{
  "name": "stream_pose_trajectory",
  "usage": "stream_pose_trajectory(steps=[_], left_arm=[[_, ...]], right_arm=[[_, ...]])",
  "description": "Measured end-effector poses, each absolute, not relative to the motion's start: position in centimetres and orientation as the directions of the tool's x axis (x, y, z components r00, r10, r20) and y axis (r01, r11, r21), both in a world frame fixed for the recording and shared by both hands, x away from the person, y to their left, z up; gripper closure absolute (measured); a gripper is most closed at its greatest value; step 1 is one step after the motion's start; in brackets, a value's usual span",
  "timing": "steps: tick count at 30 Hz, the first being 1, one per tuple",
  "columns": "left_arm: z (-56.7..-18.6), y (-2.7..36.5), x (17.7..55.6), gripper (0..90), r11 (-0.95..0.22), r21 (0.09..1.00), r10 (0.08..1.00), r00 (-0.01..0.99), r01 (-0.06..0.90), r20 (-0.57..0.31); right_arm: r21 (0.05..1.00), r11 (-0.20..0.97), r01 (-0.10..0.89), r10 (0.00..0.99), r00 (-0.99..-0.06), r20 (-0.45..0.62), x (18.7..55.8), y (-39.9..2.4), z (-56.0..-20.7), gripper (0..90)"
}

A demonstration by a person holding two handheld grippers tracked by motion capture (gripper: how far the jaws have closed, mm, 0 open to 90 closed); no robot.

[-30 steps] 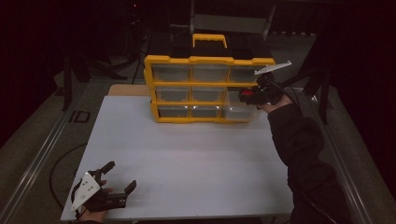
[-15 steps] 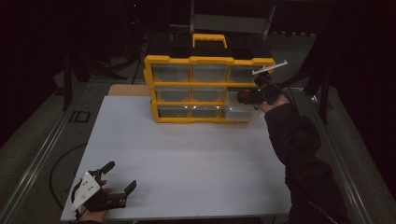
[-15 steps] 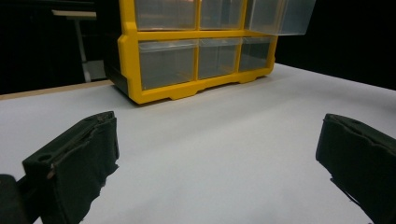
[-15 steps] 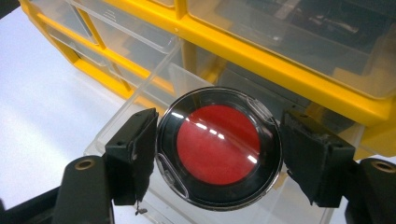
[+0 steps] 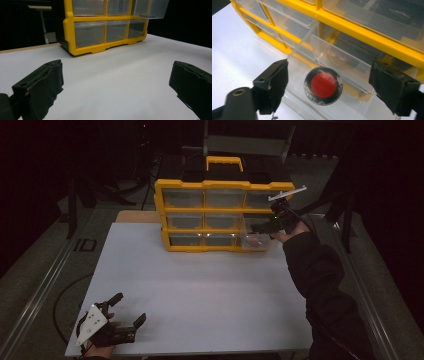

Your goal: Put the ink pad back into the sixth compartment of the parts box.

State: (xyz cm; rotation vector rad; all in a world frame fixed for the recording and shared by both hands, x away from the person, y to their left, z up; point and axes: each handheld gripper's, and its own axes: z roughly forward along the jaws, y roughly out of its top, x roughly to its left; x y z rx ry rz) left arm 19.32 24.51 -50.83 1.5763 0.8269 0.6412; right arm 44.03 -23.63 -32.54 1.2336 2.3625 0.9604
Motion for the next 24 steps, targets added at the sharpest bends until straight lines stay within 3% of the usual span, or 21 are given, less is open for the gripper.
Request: stream_pose_trajectory(steps=[5, 24], left_arm=[[-50.8, 24.5, 19.3, 0.0, -0.063, 0.985, 0.801, 0.597, 0.158, -0.044], [-50.8, 24.7, 19.2, 0.0, -0.057, 0.986, 0.804, 0.593, 0.157, -0.048]], right_arm=[[0.695, 0.408, 0.592, 0.805, -0.593, 0.032, 43.7, -23.6, -32.6, 9.9], [0.752, 0.384, 0.535, 0.794, -0.607, 0.026, 42.2, -24.2, -33.1, 10.0]])
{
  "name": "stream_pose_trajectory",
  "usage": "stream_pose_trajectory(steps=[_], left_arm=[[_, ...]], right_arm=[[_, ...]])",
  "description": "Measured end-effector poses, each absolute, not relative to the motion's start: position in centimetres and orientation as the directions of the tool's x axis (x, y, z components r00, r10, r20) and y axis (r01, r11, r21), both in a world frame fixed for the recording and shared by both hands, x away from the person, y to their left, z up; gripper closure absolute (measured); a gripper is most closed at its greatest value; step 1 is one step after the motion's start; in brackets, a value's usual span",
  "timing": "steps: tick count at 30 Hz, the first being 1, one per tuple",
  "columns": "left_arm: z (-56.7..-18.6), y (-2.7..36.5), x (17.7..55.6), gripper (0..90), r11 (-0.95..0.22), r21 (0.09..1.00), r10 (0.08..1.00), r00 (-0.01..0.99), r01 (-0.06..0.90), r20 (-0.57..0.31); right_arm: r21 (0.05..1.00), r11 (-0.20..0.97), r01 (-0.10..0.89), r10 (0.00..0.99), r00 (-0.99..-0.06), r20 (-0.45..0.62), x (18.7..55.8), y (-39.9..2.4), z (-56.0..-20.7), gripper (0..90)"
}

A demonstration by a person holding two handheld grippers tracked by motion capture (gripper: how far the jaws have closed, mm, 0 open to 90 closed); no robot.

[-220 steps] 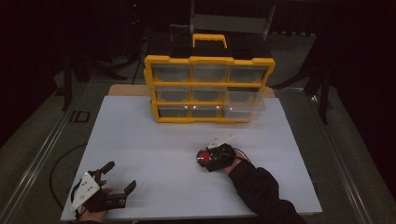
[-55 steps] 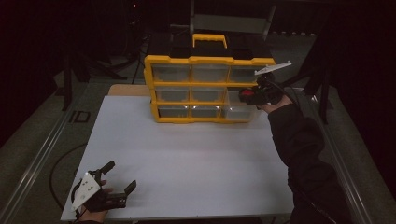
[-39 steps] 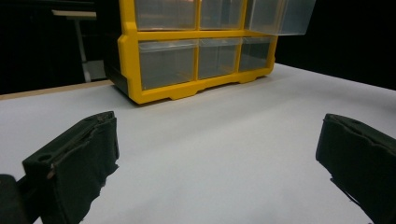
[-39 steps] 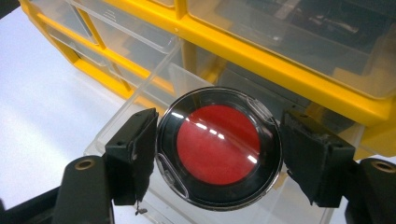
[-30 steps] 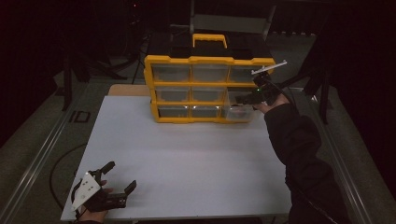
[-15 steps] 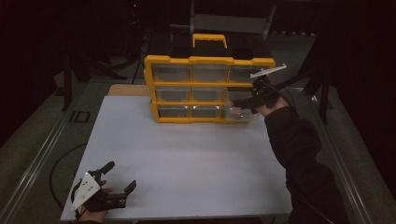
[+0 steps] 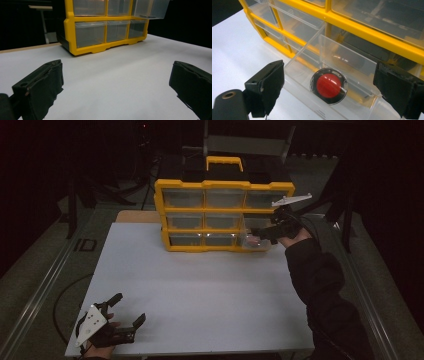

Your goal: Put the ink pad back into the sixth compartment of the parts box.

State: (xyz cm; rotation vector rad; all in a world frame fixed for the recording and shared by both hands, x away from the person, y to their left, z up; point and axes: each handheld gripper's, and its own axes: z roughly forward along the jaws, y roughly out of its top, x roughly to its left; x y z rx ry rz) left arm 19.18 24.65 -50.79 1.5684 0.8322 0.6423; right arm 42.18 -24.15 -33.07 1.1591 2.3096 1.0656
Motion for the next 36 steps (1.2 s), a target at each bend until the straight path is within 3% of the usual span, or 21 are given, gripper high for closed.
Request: stream_pose_trajectory(steps=[13, 36], left_arm=[[-50.8, 24.7, 19.1, 0.0, -0.060, 0.986, 0.806, 0.590, 0.158, -0.046], [-50.8, 24.7, 19.1, 0.0, -0.060, 0.985, 0.807, 0.589, 0.160, -0.047]], right_arm=[[0.777, 0.387, 0.497, 0.783, -0.621, 0.007, 40.1, -24.6, -32.7, 10.0], [0.802, 0.363, 0.474, 0.768, -0.640, 0.030, 36.5, -26.3, -35.2, 10.0]])
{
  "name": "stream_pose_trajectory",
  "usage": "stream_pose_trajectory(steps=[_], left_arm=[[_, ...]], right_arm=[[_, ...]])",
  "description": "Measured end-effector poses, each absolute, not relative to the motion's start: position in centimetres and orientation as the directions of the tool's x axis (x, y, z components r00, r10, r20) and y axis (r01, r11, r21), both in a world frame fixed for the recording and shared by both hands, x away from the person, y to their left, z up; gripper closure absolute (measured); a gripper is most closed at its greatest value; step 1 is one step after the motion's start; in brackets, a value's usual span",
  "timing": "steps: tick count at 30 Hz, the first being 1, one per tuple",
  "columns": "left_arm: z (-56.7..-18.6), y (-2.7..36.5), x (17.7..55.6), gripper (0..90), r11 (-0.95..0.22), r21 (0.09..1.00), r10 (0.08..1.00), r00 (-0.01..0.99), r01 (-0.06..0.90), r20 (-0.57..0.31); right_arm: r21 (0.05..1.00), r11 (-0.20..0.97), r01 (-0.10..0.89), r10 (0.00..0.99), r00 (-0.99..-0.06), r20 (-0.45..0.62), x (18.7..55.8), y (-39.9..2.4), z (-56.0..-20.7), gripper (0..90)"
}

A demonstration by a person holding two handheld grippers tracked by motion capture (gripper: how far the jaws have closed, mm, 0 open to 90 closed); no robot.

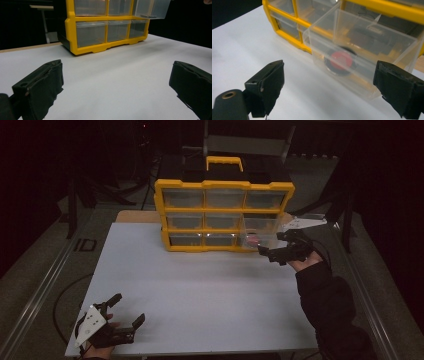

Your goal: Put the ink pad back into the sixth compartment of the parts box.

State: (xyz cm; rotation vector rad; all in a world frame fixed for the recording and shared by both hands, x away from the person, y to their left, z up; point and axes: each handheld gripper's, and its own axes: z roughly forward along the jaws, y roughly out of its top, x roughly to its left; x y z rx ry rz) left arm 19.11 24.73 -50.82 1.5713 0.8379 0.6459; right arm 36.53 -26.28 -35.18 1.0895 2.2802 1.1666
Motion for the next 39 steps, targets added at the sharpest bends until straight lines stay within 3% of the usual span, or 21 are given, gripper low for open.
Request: stream_pose_trajectory(steps=[39], left_arm=[[-50.8, 24.7, 19.1, 0.0, -0.064, 0.985, 0.806, 0.591, 0.159, -0.043]], right_arm=[[0.843, 0.350, 0.408, 0.660, -0.746, 0.088, 32.7, -28.6, -45.2, 9.9]])
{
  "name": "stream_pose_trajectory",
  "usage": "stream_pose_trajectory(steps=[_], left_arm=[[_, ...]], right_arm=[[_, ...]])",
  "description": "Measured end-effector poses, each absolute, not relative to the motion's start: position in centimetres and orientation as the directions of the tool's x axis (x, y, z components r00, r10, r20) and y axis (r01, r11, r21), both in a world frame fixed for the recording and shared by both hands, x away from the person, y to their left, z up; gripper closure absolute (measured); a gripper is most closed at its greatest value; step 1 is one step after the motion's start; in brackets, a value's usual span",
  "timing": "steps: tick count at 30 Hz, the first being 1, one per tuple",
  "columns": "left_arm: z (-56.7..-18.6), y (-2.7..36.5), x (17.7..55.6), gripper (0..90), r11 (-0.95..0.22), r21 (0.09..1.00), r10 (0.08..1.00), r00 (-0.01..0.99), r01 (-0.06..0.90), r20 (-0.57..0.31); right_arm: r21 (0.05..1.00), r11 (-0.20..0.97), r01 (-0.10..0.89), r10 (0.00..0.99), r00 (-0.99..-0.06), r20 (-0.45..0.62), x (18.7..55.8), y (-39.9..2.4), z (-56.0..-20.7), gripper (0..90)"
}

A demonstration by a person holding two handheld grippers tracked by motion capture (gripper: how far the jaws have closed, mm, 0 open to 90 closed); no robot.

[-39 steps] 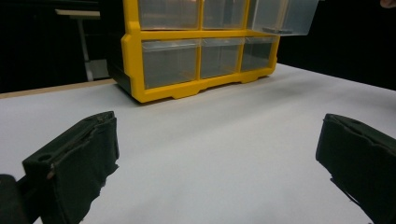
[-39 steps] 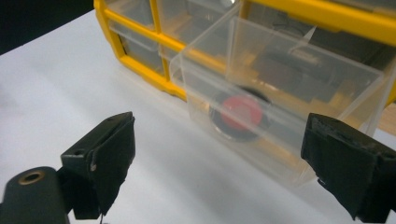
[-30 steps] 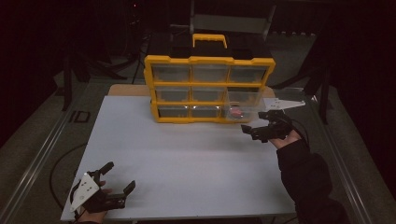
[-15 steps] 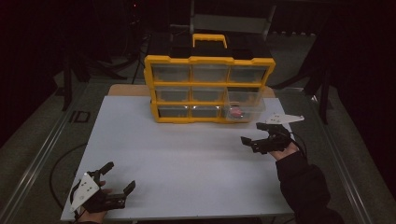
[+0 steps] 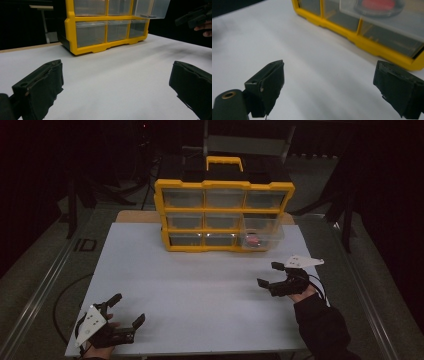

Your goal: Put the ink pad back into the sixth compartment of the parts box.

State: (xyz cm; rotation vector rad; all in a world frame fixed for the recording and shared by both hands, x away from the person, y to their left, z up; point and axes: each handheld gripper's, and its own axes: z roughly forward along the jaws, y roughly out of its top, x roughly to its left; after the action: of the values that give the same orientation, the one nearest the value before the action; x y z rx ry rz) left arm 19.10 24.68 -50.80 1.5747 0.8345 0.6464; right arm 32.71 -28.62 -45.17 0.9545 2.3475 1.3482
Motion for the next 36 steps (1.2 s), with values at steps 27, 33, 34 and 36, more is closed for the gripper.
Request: stream_pose_trajectory(steps=[27, 33, 34, 36], left_arm=[[-50.7, 24.7, 19.1, 0.0, -0.064, 0.986, 0.803, 0.594, 0.153, -0.040], [-50.8, 24.7, 19.1, 0.0, -0.063, 0.986, 0.800, 0.598, 0.154, -0.042], [-50.8, 24.7, 19.1, 0.0, -0.062, 0.986, 0.800, 0.598, 0.153, -0.043], [-50.8, 24.7, 19.1, 0.0, -0.060, 0.986, 0.800, 0.598, 0.154, -0.045]], right_arm=[[0.868, 0.371, 0.330, 0.580, -0.812, 0.061, 30.0, -29.3, -50.0, 11.5], [0.875, 0.388, 0.289, 0.572, -0.820, 0.018, 29.8, -28.9, -50.5, 11.6], [0.868, 0.406, 0.286, 0.571, -0.821, 0.004, 29.7, -28.8, -50.5, 11.6], [0.866, 0.418, 0.276, 0.575, -0.818, -0.016, 29.6, -28.9, -50.6, 11.6]])
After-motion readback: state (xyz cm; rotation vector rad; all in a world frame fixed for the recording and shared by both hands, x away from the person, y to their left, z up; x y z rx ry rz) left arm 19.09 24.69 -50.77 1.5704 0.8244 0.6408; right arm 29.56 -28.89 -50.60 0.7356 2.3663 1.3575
